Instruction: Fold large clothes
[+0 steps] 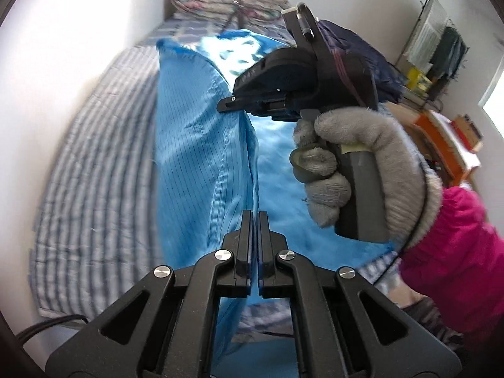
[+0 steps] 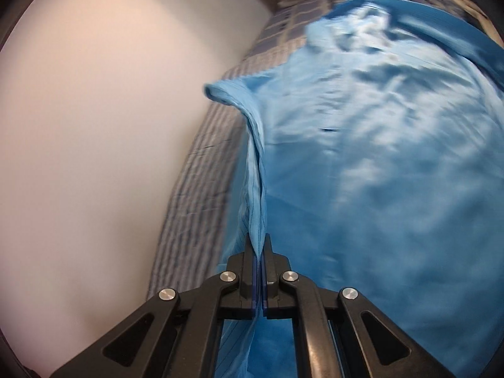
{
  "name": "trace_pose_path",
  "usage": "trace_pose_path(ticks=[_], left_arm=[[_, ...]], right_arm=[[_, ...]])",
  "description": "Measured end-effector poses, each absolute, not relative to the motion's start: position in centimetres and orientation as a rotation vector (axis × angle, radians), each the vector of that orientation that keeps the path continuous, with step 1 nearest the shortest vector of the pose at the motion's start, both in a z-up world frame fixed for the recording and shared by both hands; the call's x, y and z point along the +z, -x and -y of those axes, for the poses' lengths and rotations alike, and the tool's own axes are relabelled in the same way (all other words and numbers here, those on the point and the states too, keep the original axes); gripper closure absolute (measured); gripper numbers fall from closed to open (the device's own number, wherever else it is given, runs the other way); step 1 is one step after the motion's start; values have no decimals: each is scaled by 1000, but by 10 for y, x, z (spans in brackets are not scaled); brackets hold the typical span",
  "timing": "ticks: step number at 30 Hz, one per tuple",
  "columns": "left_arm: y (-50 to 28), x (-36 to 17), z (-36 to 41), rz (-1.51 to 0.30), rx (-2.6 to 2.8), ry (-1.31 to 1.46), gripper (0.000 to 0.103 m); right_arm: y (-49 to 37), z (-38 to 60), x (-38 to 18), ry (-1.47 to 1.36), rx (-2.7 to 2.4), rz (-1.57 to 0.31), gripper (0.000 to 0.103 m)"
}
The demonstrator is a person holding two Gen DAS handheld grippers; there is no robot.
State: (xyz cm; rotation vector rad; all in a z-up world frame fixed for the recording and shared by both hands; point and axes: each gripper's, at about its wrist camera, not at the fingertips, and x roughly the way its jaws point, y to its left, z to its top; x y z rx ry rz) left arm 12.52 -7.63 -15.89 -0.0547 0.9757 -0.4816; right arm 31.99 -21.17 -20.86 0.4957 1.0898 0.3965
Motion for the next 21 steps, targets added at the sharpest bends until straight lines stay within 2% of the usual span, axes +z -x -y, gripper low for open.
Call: trace_pose_path(ticks=[9,15,21], left_arm=[[-137,-137,37,-962,-451,190,103],[-160,-165,-4,-1032,-356,304,103],[-163,-196,11,-1121,-382,276,103]], right_arm=[[-304,261,-252,-522,309,-1150,103],[-305,259,-264,-528,311,-1173,103],[-307,244,-272,-495,335,-1191,103]])
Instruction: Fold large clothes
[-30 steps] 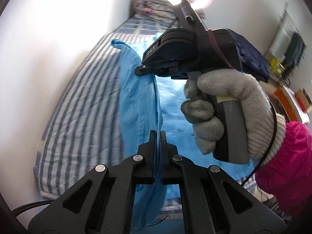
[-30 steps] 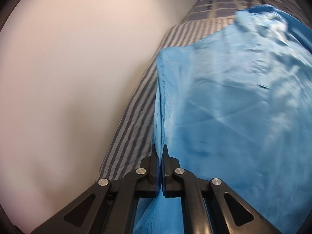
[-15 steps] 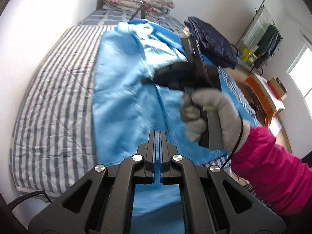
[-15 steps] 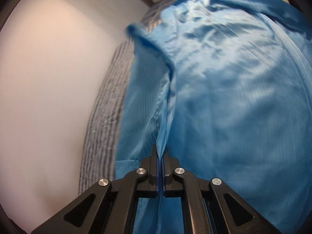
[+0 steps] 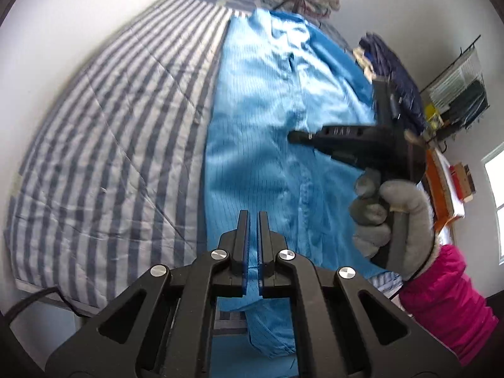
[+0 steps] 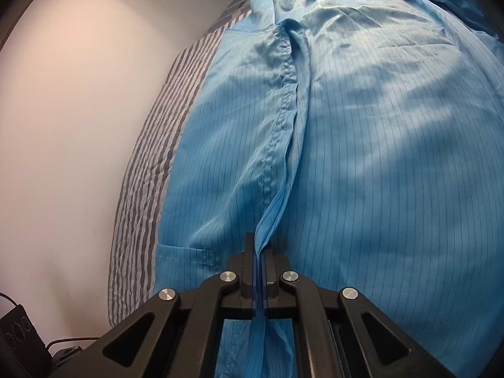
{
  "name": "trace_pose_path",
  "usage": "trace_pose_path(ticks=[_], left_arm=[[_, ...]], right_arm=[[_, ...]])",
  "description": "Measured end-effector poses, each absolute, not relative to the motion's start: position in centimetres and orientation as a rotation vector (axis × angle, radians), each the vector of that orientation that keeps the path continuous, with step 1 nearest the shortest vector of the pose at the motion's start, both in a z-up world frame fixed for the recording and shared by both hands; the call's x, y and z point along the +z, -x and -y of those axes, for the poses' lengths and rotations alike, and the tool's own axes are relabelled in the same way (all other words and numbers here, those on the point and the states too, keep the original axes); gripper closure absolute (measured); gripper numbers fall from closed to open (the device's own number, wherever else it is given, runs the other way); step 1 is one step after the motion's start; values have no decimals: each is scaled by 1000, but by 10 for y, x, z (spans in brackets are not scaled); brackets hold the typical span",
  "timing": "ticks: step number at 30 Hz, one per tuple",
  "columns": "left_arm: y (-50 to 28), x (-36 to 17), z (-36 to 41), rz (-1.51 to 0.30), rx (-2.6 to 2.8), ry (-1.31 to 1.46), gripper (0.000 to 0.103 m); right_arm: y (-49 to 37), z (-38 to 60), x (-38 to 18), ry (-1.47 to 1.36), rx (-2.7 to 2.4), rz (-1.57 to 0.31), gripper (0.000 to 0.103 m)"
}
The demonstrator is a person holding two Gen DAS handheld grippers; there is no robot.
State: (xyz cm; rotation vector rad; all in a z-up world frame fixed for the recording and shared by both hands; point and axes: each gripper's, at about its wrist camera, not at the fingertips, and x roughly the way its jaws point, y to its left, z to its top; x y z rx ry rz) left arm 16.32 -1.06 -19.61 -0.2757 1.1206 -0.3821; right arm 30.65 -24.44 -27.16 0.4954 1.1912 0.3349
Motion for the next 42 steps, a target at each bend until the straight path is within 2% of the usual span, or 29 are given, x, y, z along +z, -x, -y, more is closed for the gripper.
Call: trace_pose_path(ticks=[4,7,10,15,17,20,22,24,25,29,32,42], left_arm=[[-163,-213,25,-1150,-366,185,103],[-163,-231,28,-1186,-346,152,103],[-161,-248,30,-1222,-319,135,103],[-158,-241,31,-1207,-313,136,103],[-156,-225,30,-1175,-319,159,103],[-152,-194,35,-1091,-337,134,103],[-148,-173,42,-1032,-348,109,91],[-143,-152,48,-978,-363,104,56],[-141,-144,52,-954,-367,104,51],[-137,-117,66,-900,-387,99,48],[-139,-103,79,-874,-405,97,45],[-146,-94,127,-860,-470,55,45]], right_arm=[[-308,241,-272,-467,339,-1194,103],[-307,241,-265,-425,352,-1181,96],[-299,238,-251,-336,354,-1140,69],[-276,241,-218,-183,343,-1053,56],[-261,247,-204,-126,339,-1009,44],[-239,259,-183,-86,330,-926,33],[-223,275,-168,-94,321,-872,25],[-213,291,-157,-114,311,-842,21],[-206,301,-151,-119,299,-829,21],[-185,333,-133,-102,248,-811,18],[-172,360,-120,-83,177,-801,9],[-127,448,-111,-32,-62,-844,8]])
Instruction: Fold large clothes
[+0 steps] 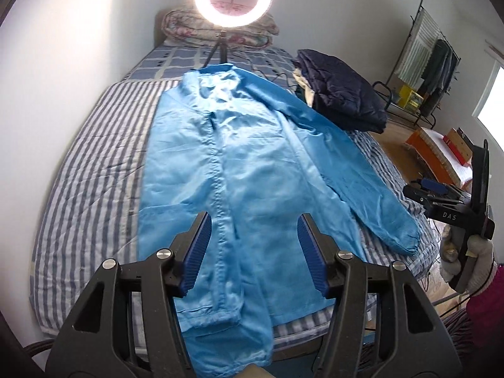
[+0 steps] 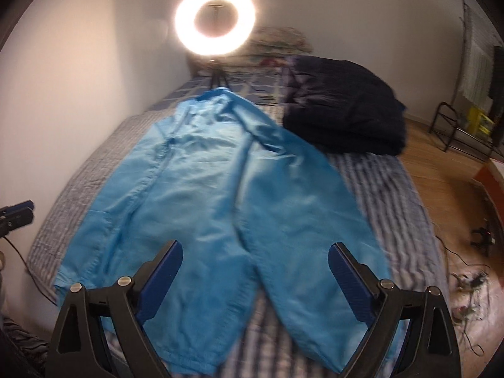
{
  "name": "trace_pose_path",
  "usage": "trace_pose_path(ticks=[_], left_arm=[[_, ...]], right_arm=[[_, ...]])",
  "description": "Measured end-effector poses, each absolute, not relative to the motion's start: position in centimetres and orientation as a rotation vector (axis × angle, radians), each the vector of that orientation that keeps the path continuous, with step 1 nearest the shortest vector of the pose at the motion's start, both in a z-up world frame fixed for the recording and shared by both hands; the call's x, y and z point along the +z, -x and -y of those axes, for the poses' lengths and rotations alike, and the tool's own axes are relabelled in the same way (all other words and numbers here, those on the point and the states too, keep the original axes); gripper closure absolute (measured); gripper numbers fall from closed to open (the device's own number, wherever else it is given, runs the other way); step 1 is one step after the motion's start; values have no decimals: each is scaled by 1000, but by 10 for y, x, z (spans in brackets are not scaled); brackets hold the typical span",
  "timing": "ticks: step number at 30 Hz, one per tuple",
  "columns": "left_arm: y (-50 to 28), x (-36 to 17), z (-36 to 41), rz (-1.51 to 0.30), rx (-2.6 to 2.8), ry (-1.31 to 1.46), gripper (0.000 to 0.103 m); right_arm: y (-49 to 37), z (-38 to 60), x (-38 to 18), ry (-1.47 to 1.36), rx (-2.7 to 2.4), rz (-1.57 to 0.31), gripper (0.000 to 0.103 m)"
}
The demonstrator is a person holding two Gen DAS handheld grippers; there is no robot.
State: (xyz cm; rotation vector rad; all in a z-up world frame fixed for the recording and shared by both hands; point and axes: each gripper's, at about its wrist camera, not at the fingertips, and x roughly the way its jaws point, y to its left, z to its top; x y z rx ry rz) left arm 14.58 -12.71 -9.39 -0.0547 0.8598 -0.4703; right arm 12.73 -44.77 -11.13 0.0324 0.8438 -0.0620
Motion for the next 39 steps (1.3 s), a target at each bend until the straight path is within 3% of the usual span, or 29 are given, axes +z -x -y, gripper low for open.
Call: trace_pose_path(ticks=[3,18,25,28,30,32,34,39], left_arm=[[-147,-93,141,-858,-493,42,45],[-162,-112,178,-930,-544,41,45],[-167,-121,181,-955,-539,40,45],[-168,-123,180,-955,-534,42,45],[-170,-124,179,-955,-528,48,45],[-171,-124,177,-954,-522,53,45],[-172,-123,174,-952,-518,56,45],[-174,-122,163,-947,-497,71,45]], right_arm=[[-116,475,-115,-46,-134,-859,10],[-84,632,-183,-465,-277,-992,41],[-80,674,-224,-659,-292,-1035,43],[-85,671,-231,-662,-264,-1049,49],[-93,661,-232,-633,-242,-1067,62],[-100,649,-232,-604,-207,-1087,87],[-103,640,-227,-586,-172,-1078,100],[-103,609,-192,-459,-152,-1016,103]])
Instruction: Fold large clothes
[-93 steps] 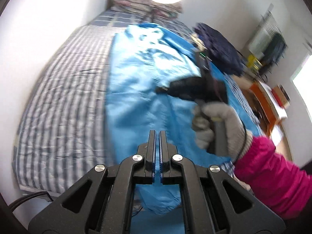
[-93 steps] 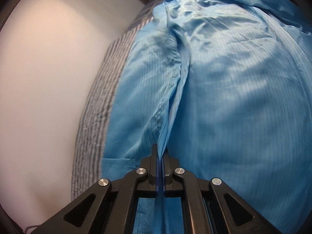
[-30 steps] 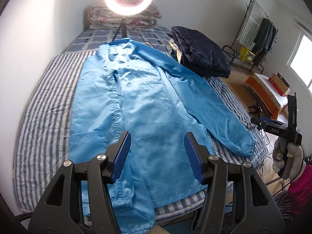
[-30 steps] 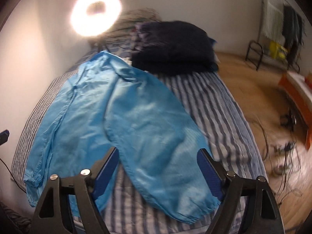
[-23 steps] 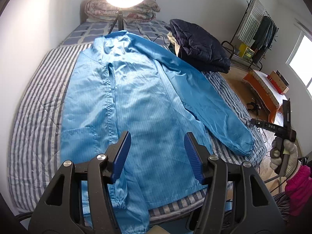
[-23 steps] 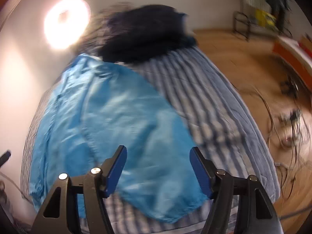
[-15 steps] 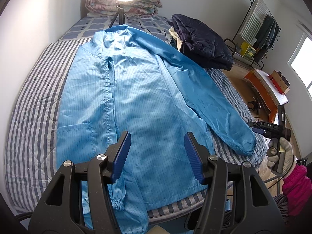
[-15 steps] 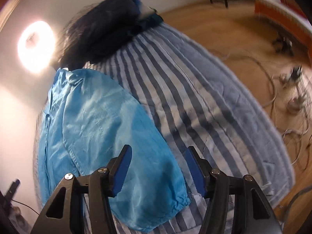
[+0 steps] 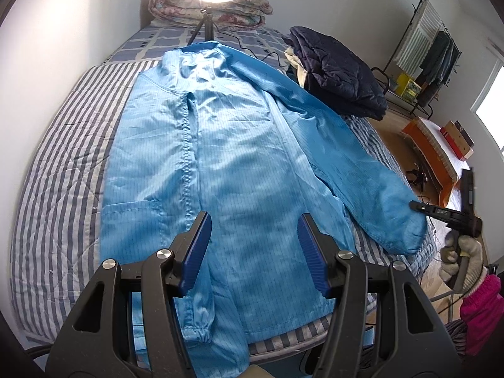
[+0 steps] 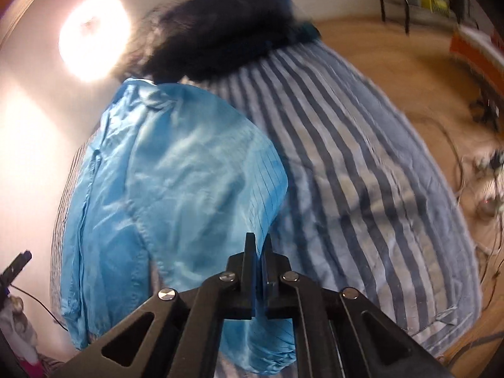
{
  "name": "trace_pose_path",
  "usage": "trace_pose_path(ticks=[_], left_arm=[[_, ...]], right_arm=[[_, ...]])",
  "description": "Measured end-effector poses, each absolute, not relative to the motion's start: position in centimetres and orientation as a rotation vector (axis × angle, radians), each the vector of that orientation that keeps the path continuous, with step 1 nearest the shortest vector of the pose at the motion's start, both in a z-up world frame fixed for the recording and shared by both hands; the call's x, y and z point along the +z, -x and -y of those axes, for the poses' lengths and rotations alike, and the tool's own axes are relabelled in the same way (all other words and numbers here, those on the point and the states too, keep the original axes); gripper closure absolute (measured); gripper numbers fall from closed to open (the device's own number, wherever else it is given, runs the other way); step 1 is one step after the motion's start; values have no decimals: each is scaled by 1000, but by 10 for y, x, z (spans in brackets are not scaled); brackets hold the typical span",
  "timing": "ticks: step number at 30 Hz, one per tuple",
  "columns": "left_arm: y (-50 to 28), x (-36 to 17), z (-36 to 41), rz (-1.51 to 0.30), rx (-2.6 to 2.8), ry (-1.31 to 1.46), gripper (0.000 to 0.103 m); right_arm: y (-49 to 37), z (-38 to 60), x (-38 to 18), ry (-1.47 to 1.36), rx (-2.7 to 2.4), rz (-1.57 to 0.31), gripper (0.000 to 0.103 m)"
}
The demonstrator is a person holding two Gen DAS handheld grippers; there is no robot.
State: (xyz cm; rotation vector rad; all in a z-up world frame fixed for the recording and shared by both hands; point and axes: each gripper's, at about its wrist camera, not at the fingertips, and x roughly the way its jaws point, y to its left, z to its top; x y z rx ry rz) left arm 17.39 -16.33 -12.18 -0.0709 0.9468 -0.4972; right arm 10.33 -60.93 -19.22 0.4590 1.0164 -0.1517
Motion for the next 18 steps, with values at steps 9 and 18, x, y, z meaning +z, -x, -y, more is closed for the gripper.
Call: trace_pose_path(ticks=[9,18], left_arm=[[-179,-119,136,-931,-452,139,45],[-185,-120,111,-933,-410,198,45]], right_arm=[[-101,516,-116,-244,19,-860,103],[-106,404,-118,-56,262,-899,103]])
